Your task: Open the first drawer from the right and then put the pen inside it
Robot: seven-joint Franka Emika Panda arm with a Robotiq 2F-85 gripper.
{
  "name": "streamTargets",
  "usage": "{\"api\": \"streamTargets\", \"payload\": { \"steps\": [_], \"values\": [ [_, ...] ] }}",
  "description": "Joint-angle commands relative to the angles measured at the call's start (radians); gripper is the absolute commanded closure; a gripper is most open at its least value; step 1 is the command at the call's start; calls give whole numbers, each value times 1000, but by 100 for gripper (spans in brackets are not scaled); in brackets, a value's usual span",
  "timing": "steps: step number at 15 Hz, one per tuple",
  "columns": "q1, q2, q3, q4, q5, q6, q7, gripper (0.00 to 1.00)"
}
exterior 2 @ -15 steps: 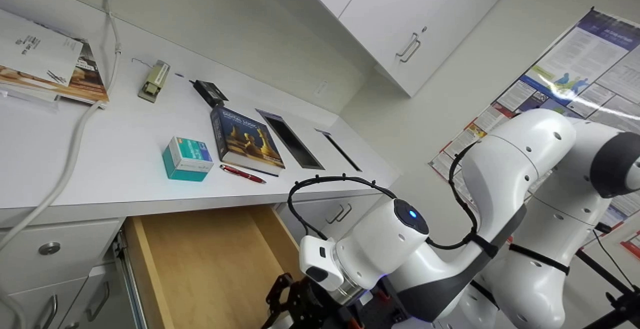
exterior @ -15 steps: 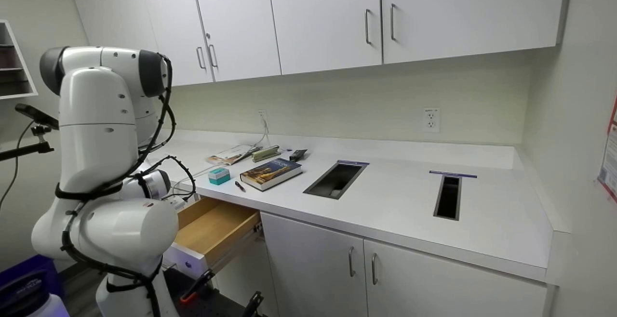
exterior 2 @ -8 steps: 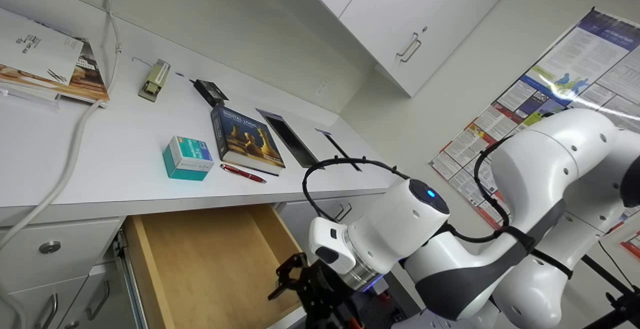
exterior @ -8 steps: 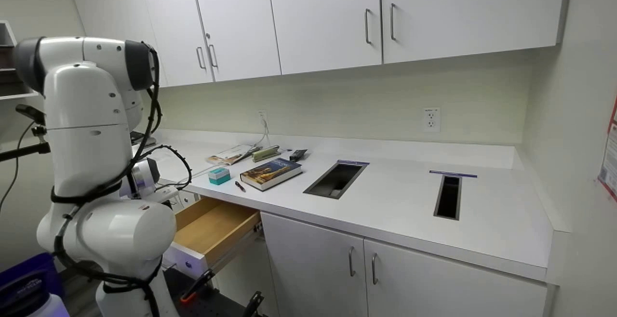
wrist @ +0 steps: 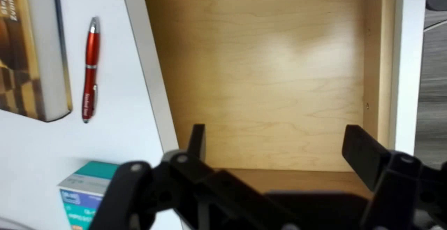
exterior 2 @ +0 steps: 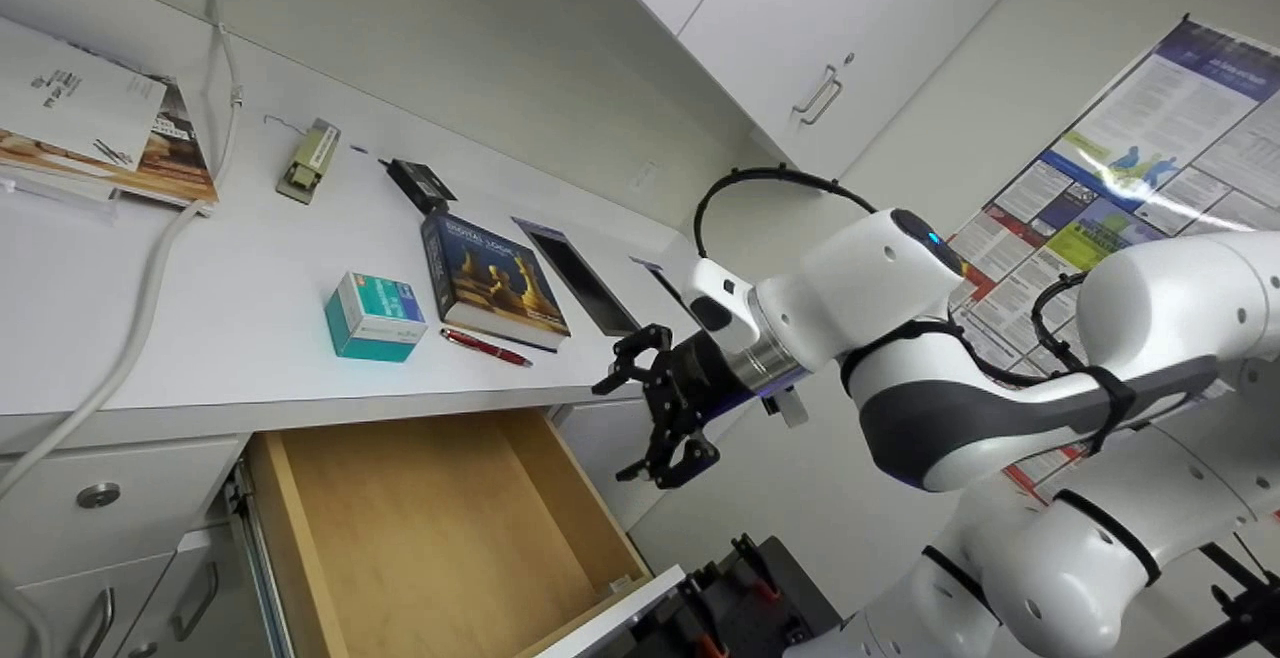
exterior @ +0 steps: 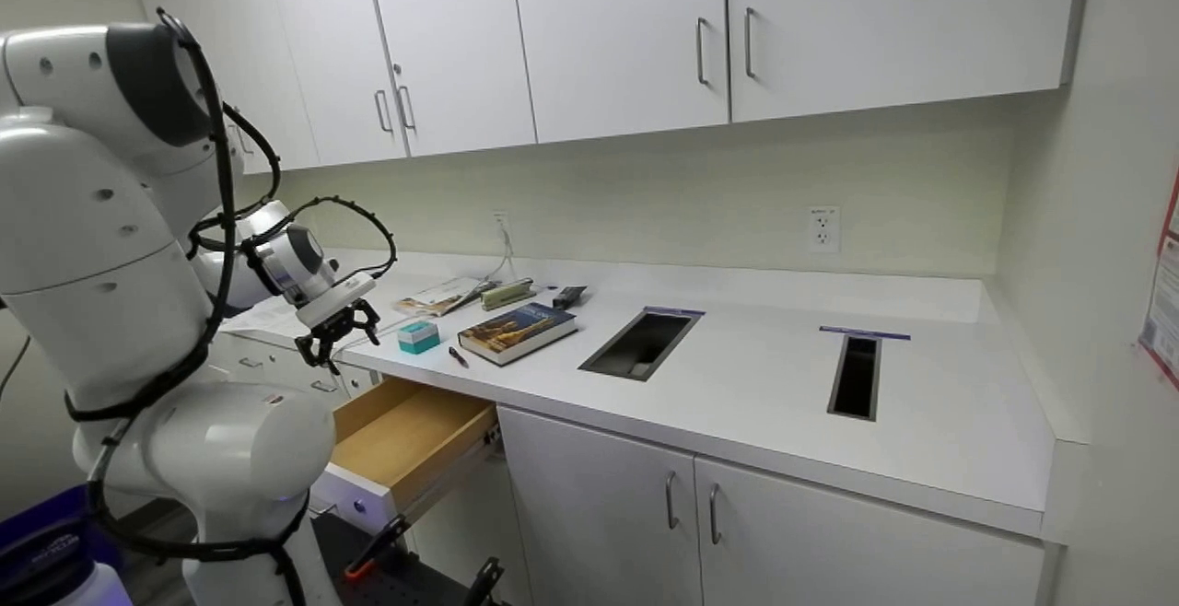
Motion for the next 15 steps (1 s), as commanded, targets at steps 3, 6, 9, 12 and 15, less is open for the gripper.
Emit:
{"api": "streamTargets", "payload": {
  "steps": [3,6,9,12,15],
  "values": [
    [77,19,-61,-3,-13,-3,14,0],
    [85,26,-59,-4,-12,-3,15,0],
    [56,79,-106,51,-56,-12,16,0],
    [21,128,-160,110,-171,-14,54,0],
    [7,201,-207,182,-225,-21,37,0]
  ]
}}
